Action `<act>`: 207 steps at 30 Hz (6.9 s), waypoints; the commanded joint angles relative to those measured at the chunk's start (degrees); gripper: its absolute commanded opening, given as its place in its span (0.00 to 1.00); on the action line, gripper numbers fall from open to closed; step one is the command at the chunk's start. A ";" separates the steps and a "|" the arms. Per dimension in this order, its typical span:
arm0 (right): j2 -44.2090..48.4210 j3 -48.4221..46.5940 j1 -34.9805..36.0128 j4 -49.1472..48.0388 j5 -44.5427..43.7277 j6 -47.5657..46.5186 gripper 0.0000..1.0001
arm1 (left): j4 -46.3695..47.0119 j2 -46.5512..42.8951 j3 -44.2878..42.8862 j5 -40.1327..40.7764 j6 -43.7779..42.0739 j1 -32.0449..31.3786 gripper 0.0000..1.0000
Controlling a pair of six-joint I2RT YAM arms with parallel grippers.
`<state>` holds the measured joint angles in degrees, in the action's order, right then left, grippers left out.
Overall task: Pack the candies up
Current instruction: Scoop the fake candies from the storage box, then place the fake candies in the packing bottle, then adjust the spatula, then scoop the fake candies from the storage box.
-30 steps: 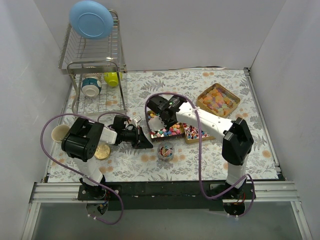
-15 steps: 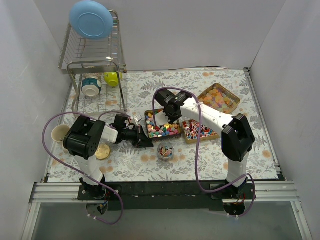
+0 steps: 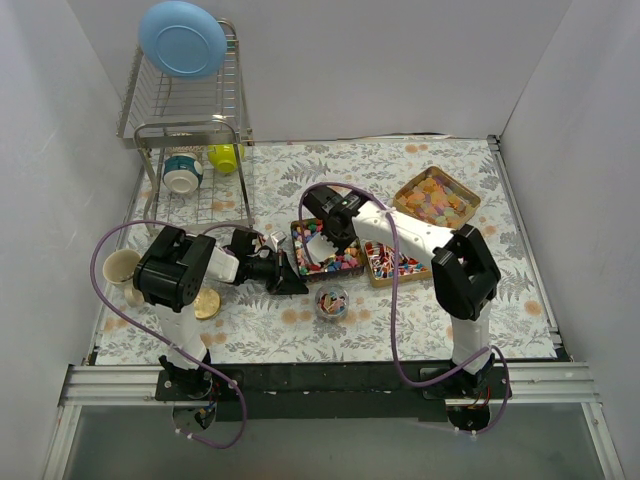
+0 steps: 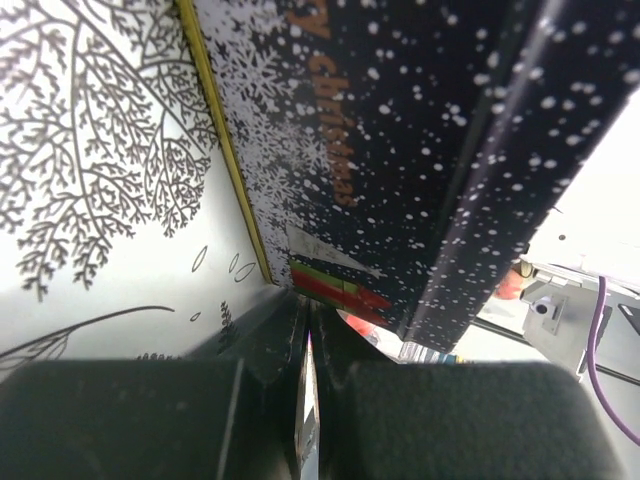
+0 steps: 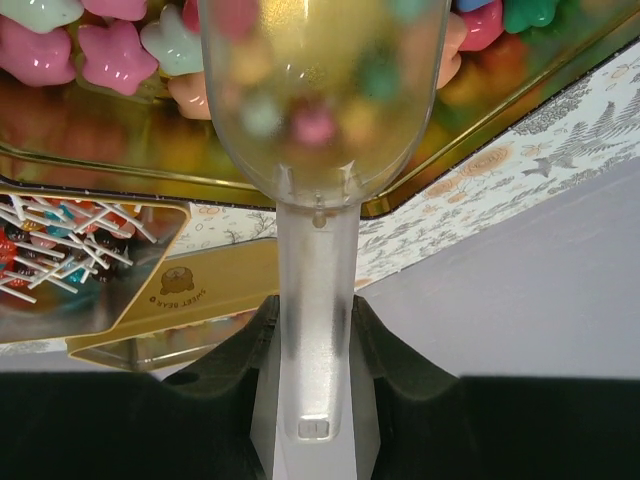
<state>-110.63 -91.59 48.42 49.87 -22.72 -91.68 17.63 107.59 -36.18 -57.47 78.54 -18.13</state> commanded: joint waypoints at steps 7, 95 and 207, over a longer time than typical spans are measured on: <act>-4.85 -4.62 3.70 6.37 4.70 4.54 0.01 | 0.74 0.43 -2.49 -0.18 0.56 -0.24 0.00; 22.83 12.58 10.81 21.05 -11.99 16.71 0.01 | -35.73 -36.22 -5.74 17.31 -32.05 6.35 0.54; -18.22 -28.12 9.49 25.02 -14.46 41.58 0.01 | -15.87 -8.89 -4.95 8.43 -1.11 -0.68 0.00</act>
<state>-127.83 -118.43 55.92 74.13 -39.97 -49.04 -1.98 98.85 -39.31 -45.41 75.99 -18.57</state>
